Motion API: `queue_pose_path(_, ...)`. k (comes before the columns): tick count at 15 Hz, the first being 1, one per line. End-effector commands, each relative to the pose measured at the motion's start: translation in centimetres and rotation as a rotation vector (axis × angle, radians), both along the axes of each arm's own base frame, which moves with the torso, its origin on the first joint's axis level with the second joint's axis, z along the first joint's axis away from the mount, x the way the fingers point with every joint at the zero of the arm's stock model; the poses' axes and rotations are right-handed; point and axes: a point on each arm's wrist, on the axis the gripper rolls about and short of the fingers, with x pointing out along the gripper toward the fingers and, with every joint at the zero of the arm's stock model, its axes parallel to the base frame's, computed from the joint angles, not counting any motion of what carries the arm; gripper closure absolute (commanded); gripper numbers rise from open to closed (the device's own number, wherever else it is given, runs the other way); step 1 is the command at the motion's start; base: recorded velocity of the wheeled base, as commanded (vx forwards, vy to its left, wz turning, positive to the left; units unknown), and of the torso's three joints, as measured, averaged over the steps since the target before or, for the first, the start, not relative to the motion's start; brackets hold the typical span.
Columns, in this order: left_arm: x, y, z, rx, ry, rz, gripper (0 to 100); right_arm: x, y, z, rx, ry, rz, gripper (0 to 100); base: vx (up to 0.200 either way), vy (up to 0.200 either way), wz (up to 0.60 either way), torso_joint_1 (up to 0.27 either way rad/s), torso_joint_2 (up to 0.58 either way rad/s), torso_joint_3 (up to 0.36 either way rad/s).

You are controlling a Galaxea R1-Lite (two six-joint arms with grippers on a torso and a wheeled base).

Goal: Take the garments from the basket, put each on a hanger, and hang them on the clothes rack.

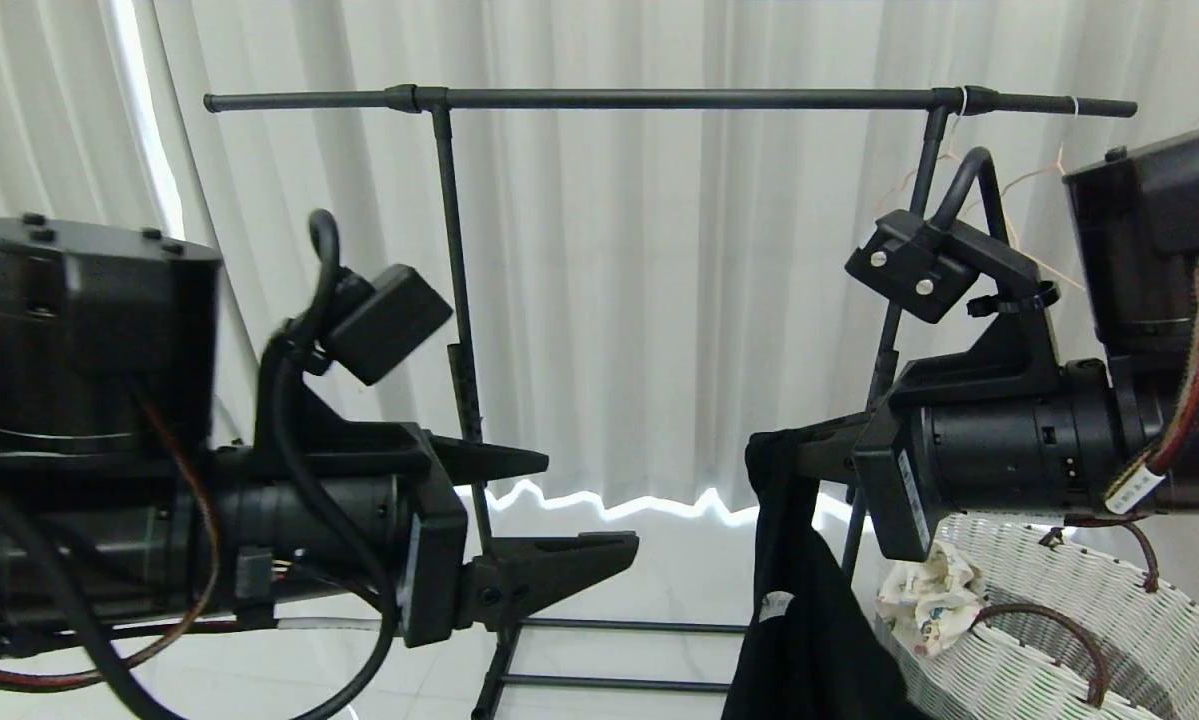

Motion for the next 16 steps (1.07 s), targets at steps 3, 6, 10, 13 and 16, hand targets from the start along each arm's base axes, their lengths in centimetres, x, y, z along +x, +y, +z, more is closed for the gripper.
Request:
queue_pose_path(3,0.9,-2.7,-2.5,0.032,0.168,-0.02,0,0.0,1.9,0.0,0.02,-0.006,0.04,100,0.0,0.0,0.0,0.0,0.0,0.0)
queue_pose_path(6,1.0,-2.8,-2.8,0.013,0.232,0.014,0,0.5,3.8,0.3,0.034,-0.013,0.062,100,0.0,0.0,0.0,0.0,0.0,0.0)
queue_pose_path(10,1.9,-3.5,-4.3,0.095,0.225,0.16,0,1.2,6.2,0.8,0.052,-0.029,0.084,100,0.0,0.0,0.0,0.0,0.0,0.0)
queue_pose_path(13,1.4,-3.4,-3.8,0.086,0.211,0.146,0,1.8,7.1,0.8,0.054,-0.034,0.08,100,0.0,0.0,0.0,0.0,0.0,0.0)
queue_pose_path(16,1.0,-3.2,-3.6,0.079,0.202,0.145,0,2.2,7.5,0.8,0.048,-0.047,0.049,100,0.0,0.0,0.0,0.0,0.0,0.0)
